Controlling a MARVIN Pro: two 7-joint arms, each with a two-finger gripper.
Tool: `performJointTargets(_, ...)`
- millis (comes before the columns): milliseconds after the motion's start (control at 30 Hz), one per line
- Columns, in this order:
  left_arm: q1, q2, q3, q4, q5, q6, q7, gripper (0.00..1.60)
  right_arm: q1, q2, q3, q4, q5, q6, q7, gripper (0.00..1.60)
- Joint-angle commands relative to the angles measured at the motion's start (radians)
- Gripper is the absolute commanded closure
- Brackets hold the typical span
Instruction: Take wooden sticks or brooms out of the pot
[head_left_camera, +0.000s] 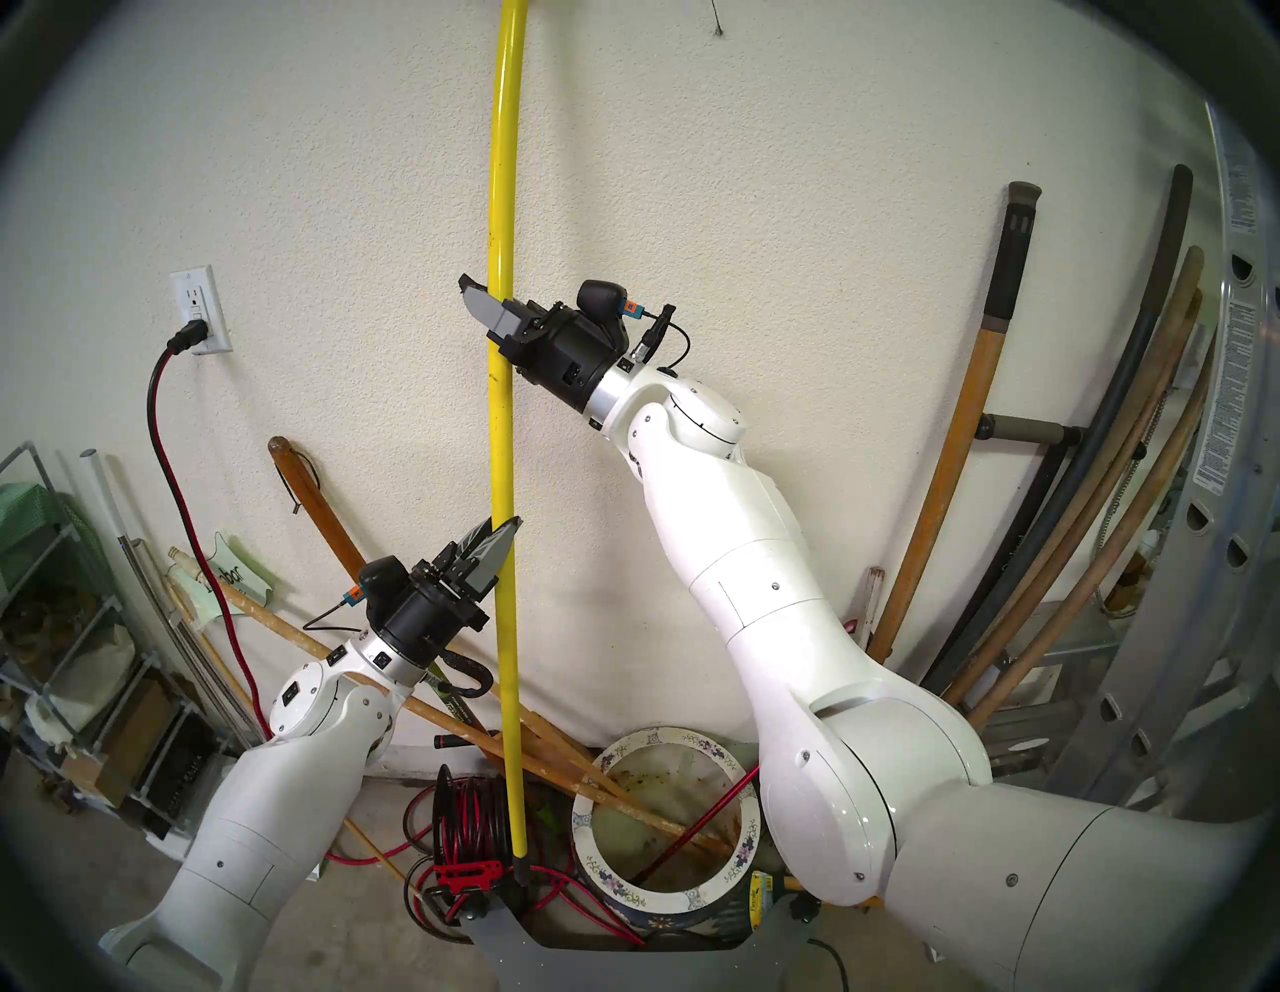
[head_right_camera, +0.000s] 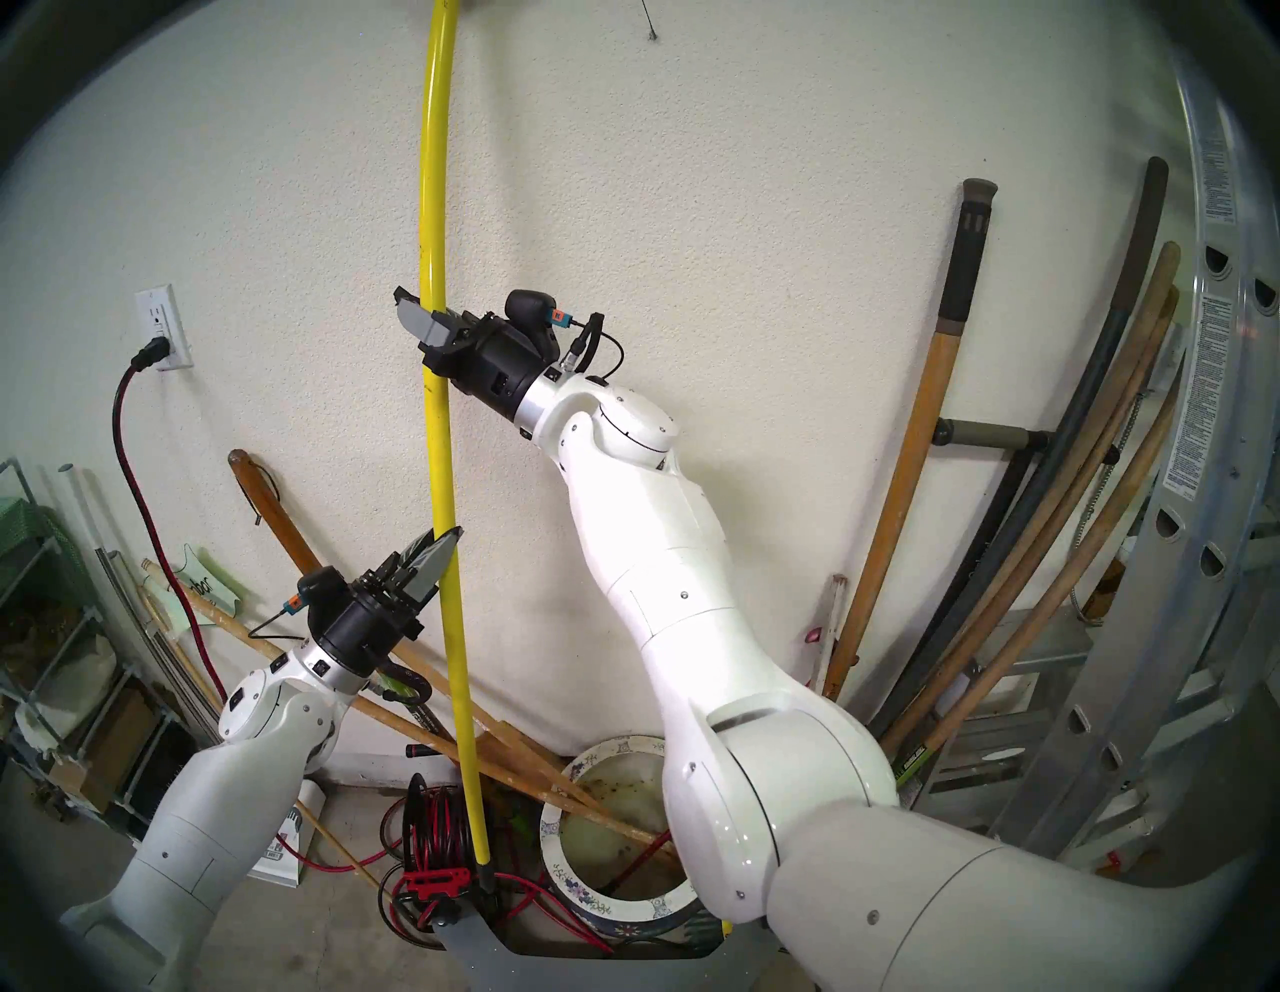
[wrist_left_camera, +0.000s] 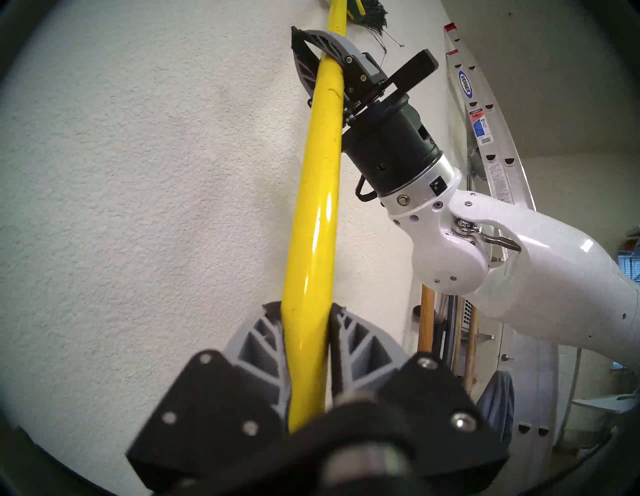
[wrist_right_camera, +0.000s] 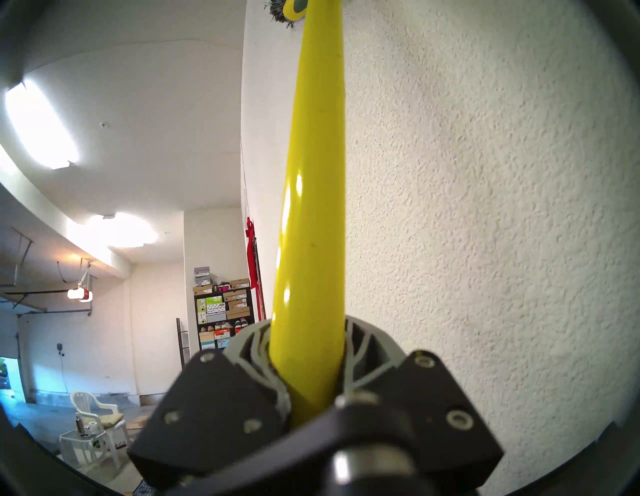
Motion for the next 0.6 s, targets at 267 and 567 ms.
performJointTargets(267,0.045,-0.05,0.086,0.096,0.001,-0.024,-0.034,1.6,0.016,0.024,0.077,0.074,-0.024,-0.097,-0.058,1.6)
performJointTargets(567,0.026,-0.064,0.108,0.154,-0.007,-0.036,-0.037,1.6,0.002,0.016,0.092,0.106,-0.041,-0.134,-0.052,1.6)
